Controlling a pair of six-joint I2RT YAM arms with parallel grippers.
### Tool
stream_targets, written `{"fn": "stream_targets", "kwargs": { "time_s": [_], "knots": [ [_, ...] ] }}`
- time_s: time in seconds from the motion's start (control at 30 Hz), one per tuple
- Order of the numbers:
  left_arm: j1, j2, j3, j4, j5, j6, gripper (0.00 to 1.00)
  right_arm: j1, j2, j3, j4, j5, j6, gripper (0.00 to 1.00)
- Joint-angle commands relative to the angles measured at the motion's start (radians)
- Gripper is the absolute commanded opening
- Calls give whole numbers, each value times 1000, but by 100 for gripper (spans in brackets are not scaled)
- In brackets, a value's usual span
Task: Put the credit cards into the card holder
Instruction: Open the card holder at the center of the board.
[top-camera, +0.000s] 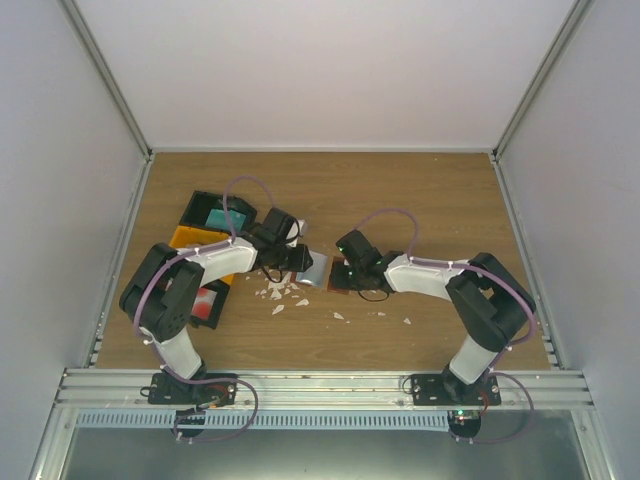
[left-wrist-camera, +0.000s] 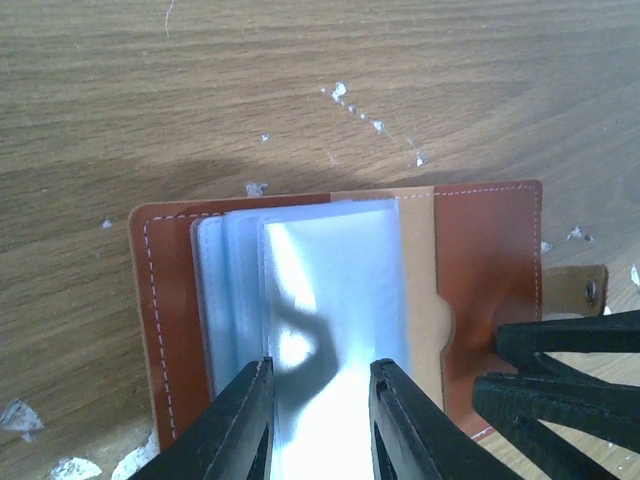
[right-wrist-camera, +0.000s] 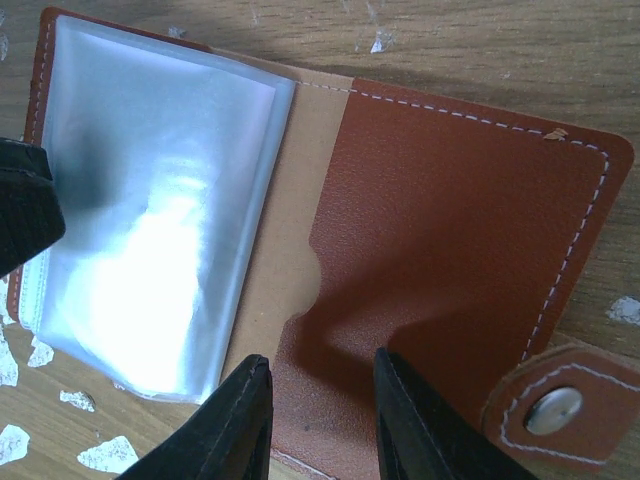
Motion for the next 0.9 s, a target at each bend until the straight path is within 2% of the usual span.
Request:
{"fn": "stream_targets", "kwargs": {
  "time_s": [0.0, 0.6, 0.7, 0.87],
  "knots": [
    [2, 4, -14, -2, -8, -3, 30, -4, 21, 14, -22, 16, -3, 30],
    [1, 26, -25, 83, 207, 13, 29, -5, 14, 19, -16, 11, -2, 31],
    [3, 25, -22, 66, 137, -2, 29, -4, 16, 22, -16, 12, 1, 31],
    [2, -12, -33, 35, -3, -15, 40, -5, 30, 23, -23, 10, 3, 31]
  ]
}}
